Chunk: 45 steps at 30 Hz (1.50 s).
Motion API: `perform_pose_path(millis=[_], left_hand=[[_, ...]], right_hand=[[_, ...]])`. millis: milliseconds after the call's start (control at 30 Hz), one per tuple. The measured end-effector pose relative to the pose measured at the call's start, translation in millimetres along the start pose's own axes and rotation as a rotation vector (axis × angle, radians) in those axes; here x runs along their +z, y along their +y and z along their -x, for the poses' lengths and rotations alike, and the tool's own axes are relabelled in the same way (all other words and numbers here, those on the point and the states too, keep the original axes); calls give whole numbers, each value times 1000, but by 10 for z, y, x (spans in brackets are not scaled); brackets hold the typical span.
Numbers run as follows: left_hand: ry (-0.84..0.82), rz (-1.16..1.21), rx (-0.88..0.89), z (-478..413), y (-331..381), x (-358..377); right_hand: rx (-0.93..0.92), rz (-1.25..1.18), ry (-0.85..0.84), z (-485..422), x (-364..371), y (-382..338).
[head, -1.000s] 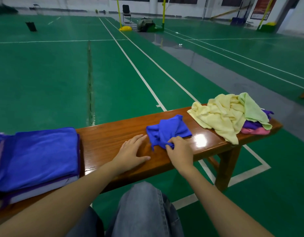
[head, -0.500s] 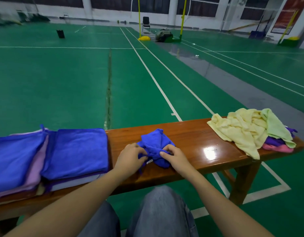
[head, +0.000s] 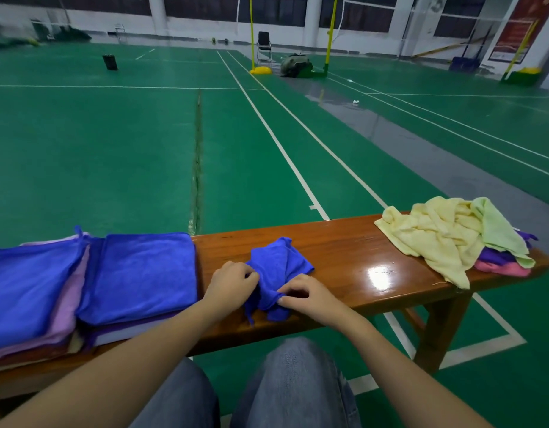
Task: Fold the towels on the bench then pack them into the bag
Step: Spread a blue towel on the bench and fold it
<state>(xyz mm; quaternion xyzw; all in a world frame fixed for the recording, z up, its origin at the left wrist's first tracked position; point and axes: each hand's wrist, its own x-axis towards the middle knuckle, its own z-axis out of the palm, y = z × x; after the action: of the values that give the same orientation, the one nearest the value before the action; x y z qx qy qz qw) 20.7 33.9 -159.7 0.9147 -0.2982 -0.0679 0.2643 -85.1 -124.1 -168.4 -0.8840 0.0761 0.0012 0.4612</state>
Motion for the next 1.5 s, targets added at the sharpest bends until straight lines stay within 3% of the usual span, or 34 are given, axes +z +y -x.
perform_pose_path(millis=[167, 367, 533, 667, 967, 1100, 1267, 1500], left_hand=[[84, 91, -45, -61, 123, 99], [-1, 440, 74, -134, 147, 20], [-201, 342, 261, -100, 212, -288], [-196, 253, 297, -67, 270, -500], [-110, 165, 112, -93, 251, -947], [5, 355, 13, -82, 270, -1002], [-24, 526, 7, -45, 281, -1013], [-37, 525, 3, -80, 177, -892]], right_hand=[[-21, -9, -44, -38, 85, -13], [25, -120, 326, -176, -160, -19], [-146, -42, 162, -317, -327, -299], [-137, 176, 96, -363, -390, -512], [-77, -74, 240, -248, -695, -607], [-66, -33, 243, -214, -764, -657], [-69, -123, 285, -224, -768, -661], [-55, -81, 323, -295, -678, -593]])
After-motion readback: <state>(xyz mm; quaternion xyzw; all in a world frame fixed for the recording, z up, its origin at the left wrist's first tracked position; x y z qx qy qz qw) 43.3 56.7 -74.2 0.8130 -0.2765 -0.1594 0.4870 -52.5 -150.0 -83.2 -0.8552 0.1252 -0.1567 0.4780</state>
